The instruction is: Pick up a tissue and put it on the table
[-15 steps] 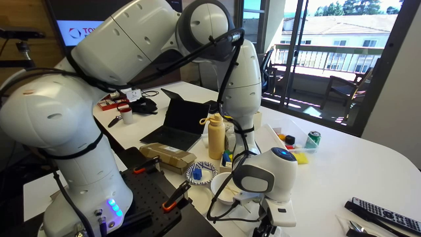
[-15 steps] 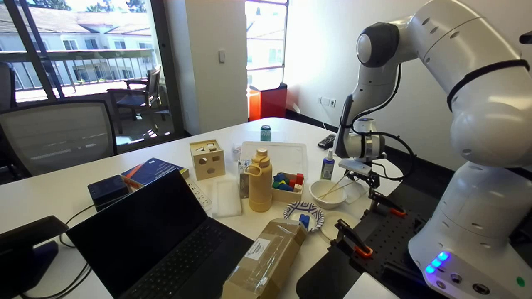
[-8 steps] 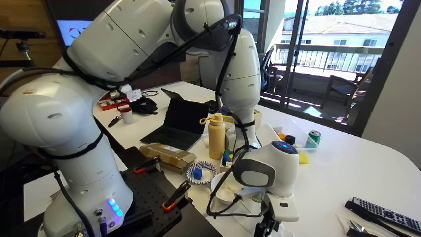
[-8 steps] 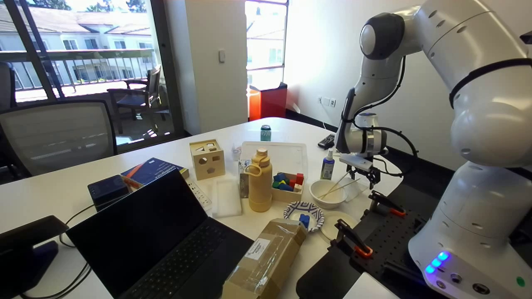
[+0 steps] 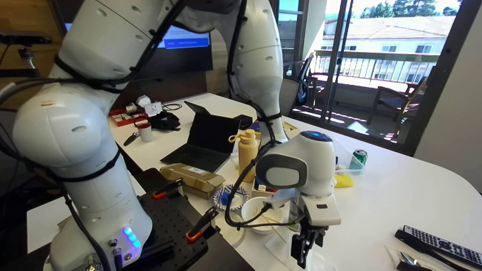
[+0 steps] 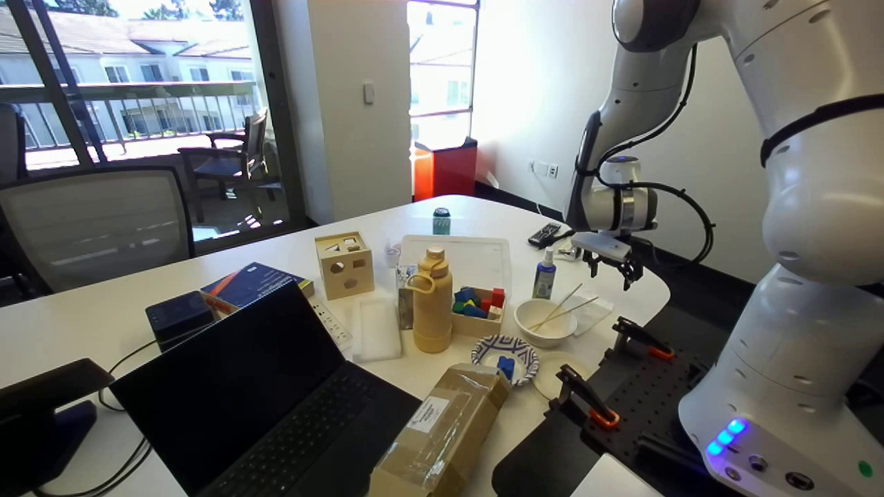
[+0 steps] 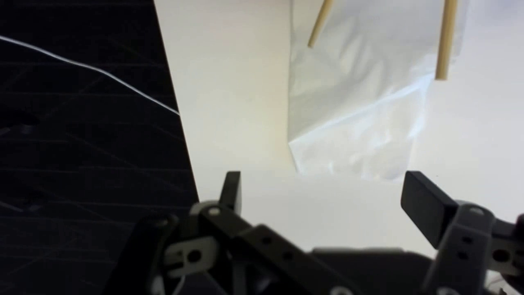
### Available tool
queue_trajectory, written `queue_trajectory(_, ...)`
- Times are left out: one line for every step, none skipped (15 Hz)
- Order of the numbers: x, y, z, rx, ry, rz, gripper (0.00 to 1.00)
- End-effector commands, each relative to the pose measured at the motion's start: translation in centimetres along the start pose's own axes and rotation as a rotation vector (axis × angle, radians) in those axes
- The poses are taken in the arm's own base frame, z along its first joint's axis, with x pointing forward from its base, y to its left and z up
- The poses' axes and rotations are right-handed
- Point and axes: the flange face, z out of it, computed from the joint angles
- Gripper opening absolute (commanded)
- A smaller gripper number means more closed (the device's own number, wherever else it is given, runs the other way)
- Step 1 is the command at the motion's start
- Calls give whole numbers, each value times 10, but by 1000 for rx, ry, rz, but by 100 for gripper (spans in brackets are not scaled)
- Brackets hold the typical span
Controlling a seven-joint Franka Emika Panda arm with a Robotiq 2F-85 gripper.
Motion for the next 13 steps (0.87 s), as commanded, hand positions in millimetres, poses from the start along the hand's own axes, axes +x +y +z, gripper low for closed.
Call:
queue_trajectory(-27,19,-62,48,-7,-58,100)
queue_trajectory(-32,21,-73,56,-6,-72,100)
queue_trajectory(-35,20,-83,68,-5,-84,100)
queue_trajectory(-39,21,-92,74,-5,-96,100)
queue_trajectory(-42,23,-99,82,-6,-109,100)
queue_trajectory(-45,25,-105,88,-4,-117,100)
queue_trajectory(-47,27,-110,89,-3,-125,100)
queue_trajectory(-48,28,-114,92,-4,-134,100)
queue_trajectory(-49,30,-117,93,-3,-144,100)
queue_trajectory(-51,31,-120,93,-3,-155,100)
queue_trajectory(-53,31,-122,96,0,-166,100)
queue_trajectory(-55,30,-124,98,2,-179,100)
queue_trajectory(-56,29,-126,97,7,-190,100)
